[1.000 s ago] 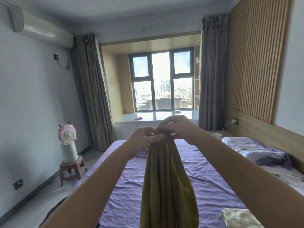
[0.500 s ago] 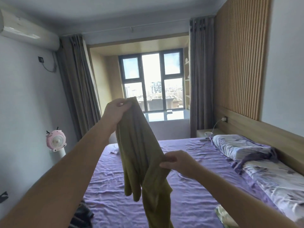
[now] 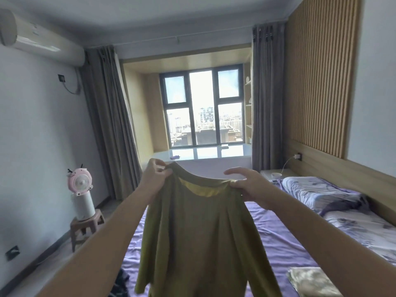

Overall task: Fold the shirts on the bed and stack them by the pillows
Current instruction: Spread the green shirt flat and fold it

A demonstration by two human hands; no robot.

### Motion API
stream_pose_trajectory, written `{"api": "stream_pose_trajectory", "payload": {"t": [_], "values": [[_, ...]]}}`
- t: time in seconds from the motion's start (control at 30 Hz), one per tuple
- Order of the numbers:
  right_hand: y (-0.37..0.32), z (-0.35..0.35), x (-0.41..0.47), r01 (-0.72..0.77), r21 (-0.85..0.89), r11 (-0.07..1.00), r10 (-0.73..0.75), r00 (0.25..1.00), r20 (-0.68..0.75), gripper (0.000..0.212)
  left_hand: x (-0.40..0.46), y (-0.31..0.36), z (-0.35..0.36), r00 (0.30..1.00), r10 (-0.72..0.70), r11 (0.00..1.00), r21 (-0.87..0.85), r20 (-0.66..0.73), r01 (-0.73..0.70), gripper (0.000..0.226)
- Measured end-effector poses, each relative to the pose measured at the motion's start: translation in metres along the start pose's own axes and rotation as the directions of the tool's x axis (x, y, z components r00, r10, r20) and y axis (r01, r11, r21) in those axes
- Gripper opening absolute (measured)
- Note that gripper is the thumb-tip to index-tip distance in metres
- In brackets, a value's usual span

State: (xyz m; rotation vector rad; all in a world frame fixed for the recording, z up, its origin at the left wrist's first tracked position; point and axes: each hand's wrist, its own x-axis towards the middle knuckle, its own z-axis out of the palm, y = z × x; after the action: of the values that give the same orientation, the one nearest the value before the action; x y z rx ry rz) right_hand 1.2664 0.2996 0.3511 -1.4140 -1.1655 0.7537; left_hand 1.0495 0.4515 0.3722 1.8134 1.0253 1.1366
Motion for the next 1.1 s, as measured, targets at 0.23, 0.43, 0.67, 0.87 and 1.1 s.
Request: {"api": "stream_pose_trajectory", "payload": {"t": [0.23, 0.43, 0.67, 0.87, 1.1], "values": [[-0.027, 0.034, 0.002, 0.026, 0.133, 0.991, -0.040, 0.994, 0.101, 0.030, -0.039, 0.008, 0.043, 0.946, 0.075, 0.997, -0.050, 0.315, -0.063, 0.019], [-0.036, 0.023, 0.000, 0.093, -0.244, 0.965, -0.037, 0.973, 0.226, 0.044, -0.041, 0.010, 0.064, 0.874, 0.202, 0.966, 0.057, 0.442, -0.252, 0.024], [-0.021, -0.016, 0.001, 0.173, -0.271, 0.947, -0.161, 0.985, 0.063, 0.038, -0.026, 0.017, 0.083, 0.925, 0.167, 0.981, -0.154, 0.342, -0.120, 0.017], [0.012, -0.032, -0.001, 0.189, -0.223, 0.956, -0.193, 0.981, 0.004, 0.053, -0.019, 0.040, 0.085, 0.868, 0.063, 0.725, -0.620, 0.493, 0.300, 0.013], [0.011, 0.007, 0.005, 0.317, 0.123, 0.940, -0.334, 0.929, 0.159, 0.050, -0.015, 0.045, 0.084, 0.884, 0.087, 0.834, -0.520, 0.458, 0.187, 0.019]]}}
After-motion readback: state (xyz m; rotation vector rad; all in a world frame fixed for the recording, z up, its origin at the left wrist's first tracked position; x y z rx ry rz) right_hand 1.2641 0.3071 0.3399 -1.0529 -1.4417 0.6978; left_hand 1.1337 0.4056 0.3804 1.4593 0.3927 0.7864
